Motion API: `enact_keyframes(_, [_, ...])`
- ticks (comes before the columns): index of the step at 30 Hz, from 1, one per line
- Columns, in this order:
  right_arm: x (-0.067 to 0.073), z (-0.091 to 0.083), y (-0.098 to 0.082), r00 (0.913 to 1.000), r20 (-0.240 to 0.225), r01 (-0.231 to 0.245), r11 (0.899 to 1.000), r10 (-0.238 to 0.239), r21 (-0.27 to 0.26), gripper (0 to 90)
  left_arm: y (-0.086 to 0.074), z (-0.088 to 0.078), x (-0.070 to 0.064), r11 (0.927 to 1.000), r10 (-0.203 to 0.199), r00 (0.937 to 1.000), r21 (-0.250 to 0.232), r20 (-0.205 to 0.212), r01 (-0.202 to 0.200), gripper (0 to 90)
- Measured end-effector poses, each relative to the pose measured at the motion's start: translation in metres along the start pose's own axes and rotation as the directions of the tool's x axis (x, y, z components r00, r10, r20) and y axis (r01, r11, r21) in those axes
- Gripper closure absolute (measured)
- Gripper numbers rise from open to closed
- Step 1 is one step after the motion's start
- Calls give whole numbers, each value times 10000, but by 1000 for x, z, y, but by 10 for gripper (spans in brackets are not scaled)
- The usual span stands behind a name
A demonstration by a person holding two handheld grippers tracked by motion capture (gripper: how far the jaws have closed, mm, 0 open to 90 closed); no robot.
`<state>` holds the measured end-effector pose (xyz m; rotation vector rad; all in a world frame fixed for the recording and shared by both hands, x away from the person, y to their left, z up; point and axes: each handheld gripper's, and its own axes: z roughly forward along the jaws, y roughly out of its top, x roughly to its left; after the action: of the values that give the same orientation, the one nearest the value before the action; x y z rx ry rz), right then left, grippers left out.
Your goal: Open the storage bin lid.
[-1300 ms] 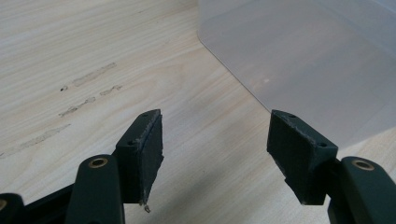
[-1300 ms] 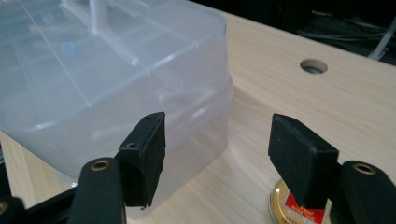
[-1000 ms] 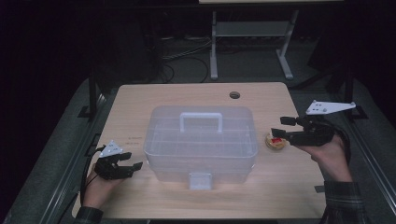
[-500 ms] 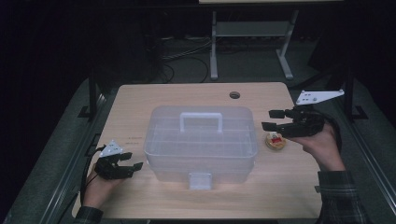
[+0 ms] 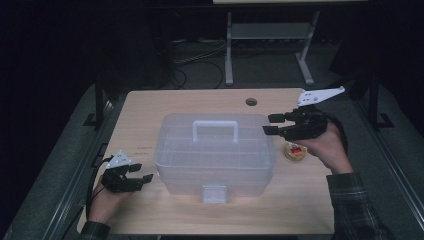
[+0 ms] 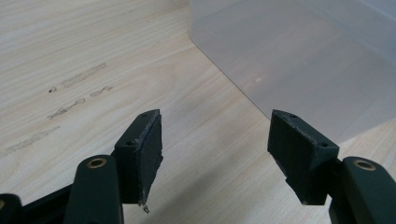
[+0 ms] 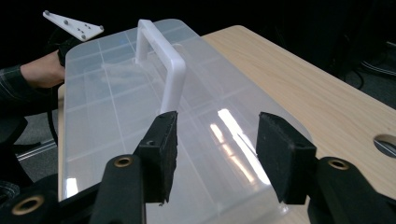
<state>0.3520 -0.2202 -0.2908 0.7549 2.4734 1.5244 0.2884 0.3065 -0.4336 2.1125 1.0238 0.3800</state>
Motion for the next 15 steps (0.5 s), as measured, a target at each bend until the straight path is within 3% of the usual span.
enact_keyframes(4, [1,9,4,9995,-267,159,9998,-163,-145,518,-1,-1,0,10000,13,10000,21,20,-13,350])
enact_keyframes(15, [4,39,16,9924,-1137,494,9986,-471,169,566,-1,0,-1,10000,66,10000,31,61,-66,351])
